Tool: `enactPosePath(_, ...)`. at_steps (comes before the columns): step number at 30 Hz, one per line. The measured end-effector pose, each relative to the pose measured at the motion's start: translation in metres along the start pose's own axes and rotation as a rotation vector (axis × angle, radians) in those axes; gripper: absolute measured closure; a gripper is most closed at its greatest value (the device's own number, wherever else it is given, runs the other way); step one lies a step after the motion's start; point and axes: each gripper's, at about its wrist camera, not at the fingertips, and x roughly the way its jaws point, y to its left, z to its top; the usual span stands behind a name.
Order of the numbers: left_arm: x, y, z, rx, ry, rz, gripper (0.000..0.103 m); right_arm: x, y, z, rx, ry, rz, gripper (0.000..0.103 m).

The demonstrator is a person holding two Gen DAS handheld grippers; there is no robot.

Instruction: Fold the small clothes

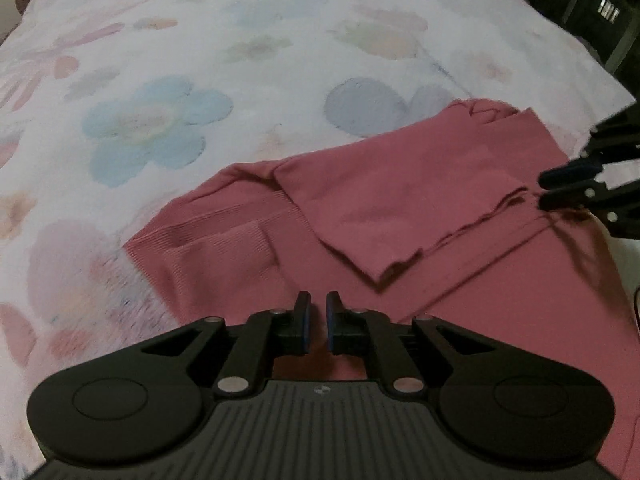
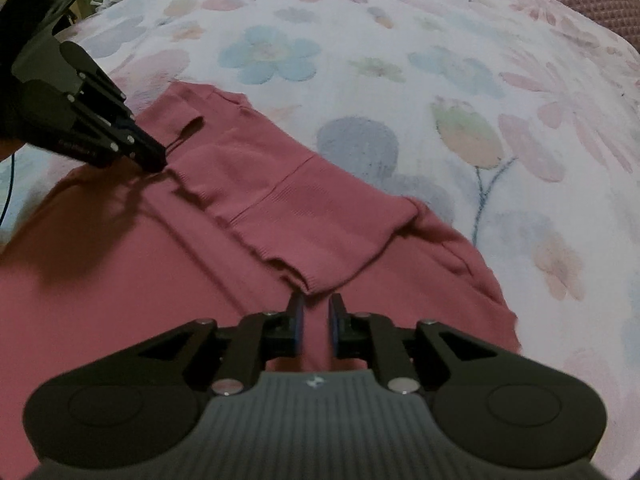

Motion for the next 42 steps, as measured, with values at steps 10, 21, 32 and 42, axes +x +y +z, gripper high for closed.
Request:
enactPosePath(10, -0.076, -0.044, -0.020, 0.081, -0.062, 0.063, 0.084, -0.061, 0.022, -0.013, 0.172, 0.033, 0.002, 0.085)
enactPosePath(21, -0.154, -0.125, -0.122, 0.329, -0.038, -0.011, 0.069, -0.157, 0.120, -0.105, 0.110, 0.027, 0.108, 0.076)
enactPosePath(32, -0.163, -0.168, -0.236, 0.483, 0.066, -0.078, 0.054, -0.185, 0.198, -0.221, -0.016, 0.075, 0.116, 0.062)
enactPosePath(42, -0.147, -0.192, -0.299, 0.635, 0.145, -0.002, 0.034, -0.187, 0.220, -0.269, -0.113, 0.088, 0.063, 0.055)
